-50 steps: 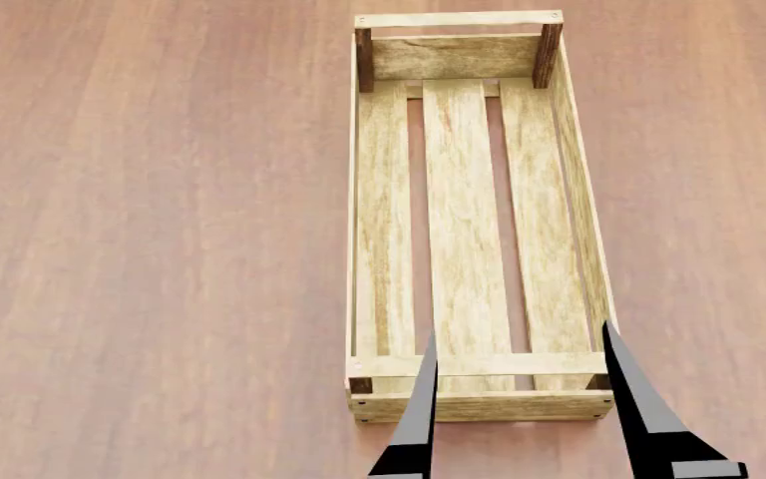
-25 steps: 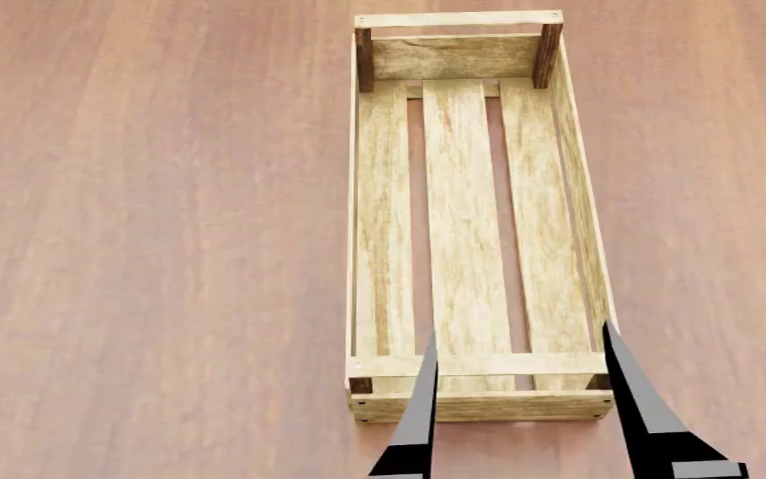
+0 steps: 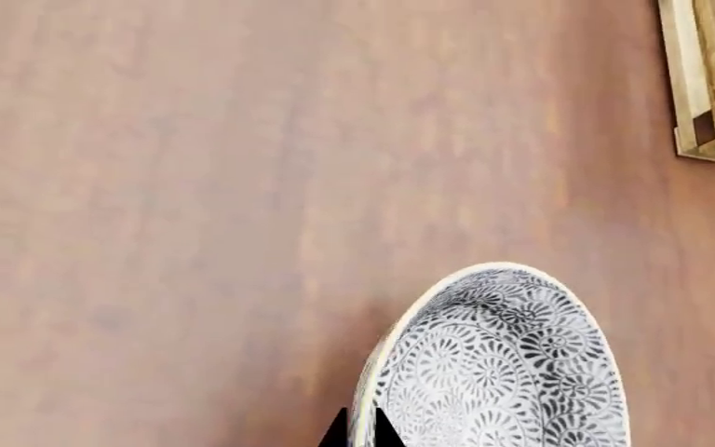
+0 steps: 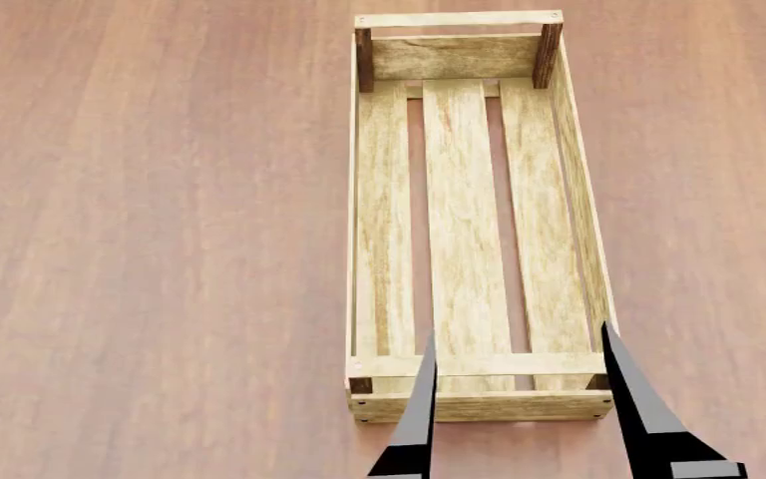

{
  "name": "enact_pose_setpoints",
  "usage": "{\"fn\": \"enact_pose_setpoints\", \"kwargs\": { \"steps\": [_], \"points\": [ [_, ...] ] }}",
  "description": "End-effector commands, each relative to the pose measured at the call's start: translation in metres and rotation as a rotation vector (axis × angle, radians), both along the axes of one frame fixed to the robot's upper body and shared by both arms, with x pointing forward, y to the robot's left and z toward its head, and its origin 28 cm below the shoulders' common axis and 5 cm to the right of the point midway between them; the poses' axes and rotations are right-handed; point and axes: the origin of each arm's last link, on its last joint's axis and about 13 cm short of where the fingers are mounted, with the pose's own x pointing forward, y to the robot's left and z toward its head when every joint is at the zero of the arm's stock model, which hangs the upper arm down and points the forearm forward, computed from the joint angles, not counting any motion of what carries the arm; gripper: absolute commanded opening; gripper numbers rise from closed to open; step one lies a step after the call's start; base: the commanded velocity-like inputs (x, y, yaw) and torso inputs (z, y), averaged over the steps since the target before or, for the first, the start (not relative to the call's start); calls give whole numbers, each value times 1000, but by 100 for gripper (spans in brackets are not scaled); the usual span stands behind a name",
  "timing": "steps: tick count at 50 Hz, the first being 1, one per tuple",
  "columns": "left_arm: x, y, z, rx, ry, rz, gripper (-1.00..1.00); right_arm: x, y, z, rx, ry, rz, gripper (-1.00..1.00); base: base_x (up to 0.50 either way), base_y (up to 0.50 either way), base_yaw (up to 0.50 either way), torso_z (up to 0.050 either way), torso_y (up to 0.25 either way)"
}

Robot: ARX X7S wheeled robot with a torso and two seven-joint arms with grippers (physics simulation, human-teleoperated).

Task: Stack the right bowl on the left bowl and place them in the tray.

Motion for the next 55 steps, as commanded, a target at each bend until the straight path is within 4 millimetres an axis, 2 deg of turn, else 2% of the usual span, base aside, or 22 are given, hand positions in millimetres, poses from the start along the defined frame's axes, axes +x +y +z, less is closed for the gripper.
{"fn": "enact_pose_setpoints", "kwargs": {
  "steps": [1,12,31,55],
  "points": [
    [0,7,22,-54,-77,53,-100,6,-3,-2,10,-8,-5,100,0,0,0,0,0],
    [-3,9,32,-68,-108,68,-100,6,-2,-1,10,-10,-4,100,0,0,0,0,0],
    [-14,14,64,-82,-205,99,-100,6,-2,-2,9,-8,-1,100,0,0,0,0,0],
    [-27,38,99,-97,-311,218,-100,8,0,-5,11,4,7,100,0,0,0,0,0]
  ]
}}
